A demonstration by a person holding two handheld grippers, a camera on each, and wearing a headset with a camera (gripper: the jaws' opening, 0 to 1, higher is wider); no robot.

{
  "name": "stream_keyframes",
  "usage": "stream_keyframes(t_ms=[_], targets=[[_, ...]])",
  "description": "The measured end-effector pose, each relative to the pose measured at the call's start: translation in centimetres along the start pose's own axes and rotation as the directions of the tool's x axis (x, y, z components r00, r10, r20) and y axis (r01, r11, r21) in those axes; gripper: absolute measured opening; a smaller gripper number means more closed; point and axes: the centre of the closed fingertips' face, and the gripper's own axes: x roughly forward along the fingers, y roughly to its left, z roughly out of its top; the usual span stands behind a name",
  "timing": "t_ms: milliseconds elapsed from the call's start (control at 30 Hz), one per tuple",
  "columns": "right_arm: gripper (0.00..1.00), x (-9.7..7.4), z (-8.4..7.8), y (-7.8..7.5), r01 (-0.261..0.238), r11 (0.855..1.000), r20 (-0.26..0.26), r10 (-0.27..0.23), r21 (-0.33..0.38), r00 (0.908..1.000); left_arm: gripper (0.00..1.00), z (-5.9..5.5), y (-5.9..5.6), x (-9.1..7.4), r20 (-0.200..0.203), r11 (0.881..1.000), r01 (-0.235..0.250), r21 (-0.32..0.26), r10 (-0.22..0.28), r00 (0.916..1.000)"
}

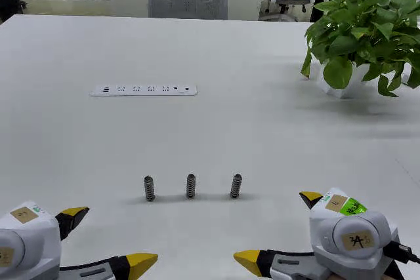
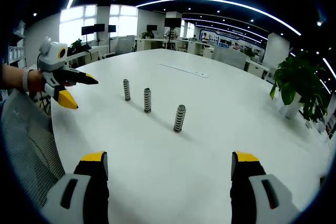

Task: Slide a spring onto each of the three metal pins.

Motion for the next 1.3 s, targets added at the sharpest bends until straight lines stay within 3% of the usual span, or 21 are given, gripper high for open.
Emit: stream_keyframes(t_ms=[1300], targets=[[0.99,0.01,-0.23,0.14,-0.009,1.0,-0.007,0.009,0.008,0.9999,0.96,-0.2,-0.01,-0.08,-0.01,1.0,0.005,-0.002,-0.005,0.9999]])
